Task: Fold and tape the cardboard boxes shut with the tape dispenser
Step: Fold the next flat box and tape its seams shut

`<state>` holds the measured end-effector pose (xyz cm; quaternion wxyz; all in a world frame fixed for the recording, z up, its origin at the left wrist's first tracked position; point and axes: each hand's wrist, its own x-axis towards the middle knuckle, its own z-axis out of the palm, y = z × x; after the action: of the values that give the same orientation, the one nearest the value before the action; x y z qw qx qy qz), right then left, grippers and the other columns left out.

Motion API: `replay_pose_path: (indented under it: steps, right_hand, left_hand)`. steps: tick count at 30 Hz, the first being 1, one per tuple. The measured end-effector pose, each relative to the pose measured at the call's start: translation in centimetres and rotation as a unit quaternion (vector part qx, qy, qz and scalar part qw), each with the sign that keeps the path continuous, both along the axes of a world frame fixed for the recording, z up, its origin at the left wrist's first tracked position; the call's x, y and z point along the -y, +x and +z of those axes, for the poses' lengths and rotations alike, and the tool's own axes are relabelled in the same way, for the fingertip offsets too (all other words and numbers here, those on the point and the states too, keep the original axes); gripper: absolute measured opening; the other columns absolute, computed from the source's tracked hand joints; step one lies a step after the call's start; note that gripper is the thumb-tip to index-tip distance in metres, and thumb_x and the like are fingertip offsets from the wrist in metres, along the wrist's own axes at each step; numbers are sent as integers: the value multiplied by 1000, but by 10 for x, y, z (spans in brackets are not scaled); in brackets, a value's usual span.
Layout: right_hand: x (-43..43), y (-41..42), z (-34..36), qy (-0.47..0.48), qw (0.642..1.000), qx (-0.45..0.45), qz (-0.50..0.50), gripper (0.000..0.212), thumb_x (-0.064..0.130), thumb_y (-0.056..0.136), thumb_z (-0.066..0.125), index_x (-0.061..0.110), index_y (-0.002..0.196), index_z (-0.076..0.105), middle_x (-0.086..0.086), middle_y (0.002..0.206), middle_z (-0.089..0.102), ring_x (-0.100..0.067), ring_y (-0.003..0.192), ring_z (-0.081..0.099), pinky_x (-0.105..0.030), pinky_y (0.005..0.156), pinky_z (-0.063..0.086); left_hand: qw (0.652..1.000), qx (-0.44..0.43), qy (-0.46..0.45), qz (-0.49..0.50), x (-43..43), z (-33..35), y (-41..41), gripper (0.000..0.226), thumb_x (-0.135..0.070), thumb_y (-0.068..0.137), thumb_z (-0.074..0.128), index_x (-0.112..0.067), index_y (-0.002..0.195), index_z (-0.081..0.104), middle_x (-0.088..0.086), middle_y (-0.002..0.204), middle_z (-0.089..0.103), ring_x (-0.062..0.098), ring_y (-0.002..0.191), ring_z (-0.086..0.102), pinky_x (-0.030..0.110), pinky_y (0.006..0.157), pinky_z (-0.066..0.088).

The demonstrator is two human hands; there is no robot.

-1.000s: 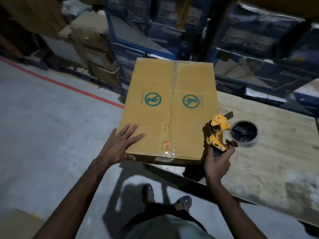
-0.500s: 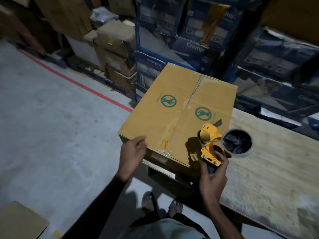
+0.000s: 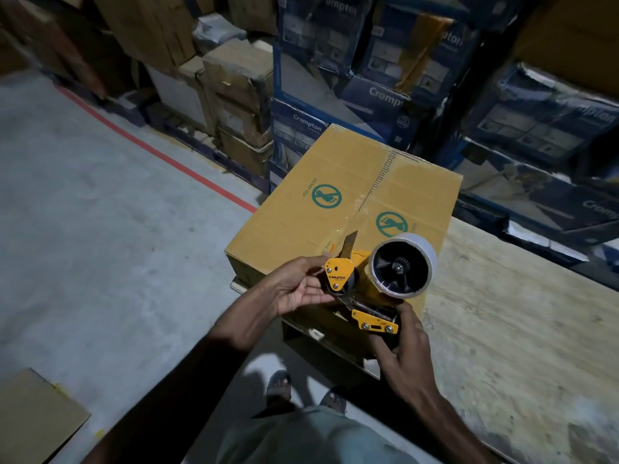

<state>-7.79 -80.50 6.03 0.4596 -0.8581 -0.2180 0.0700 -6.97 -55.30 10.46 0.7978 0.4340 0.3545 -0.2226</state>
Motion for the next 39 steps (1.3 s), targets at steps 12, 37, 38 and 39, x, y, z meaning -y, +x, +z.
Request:
replay_pose_path:
  steps: [12, 37, 38, 39]
  right_hand:
    - [3, 8, 1, -11, 998, 14, 54, 44, 40, 89, 60, 38, 131, 45, 53, 117, 51, -1, 92, 65, -69, 97, 48]
    - [6, 17, -7, 0, 994, 82, 68, 43, 43, 85, 58, 30, 123, 45, 54, 114, 45, -53, 109, 57, -60, 70, 58]
    - [6, 17, -8, 0, 994, 82, 72, 43, 43, 85, 58, 30, 124, 45, 54, 115, 45, -52, 112, 56, -62, 72, 57]
    - [6, 16, -7, 2, 994, 81, 75, 43, 43, 85, 58, 30, 124, 45, 54, 116, 45, -52, 115, 55, -65, 72, 56]
  left_hand:
    - [992, -46, -86, 77, -1, -20, -23, 48, -20, 105, 45, 17, 135, 54, 34, 101, 73, 40, 76, 77, 36, 58, 64]
    - [996, -20, -63, 64, 5, -17, -29, 43, -27, 86, 75, 8, 110, 68, 28, 92, 75, 29, 69, 78, 32, 63, 63]
    - [995, -27, -62, 70, 7, -19, -30, 35, -22, 89, 73, 9, 105, 67, 27, 88, 75, 28, 66, 77, 31, 61, 62]
    - [995, -33, -61, 75, 8, -21, -31, 29, -18, 92, 71, 9, 102, 67, 27, 86, 75, 27, 64, 77, 30, 60, 62]
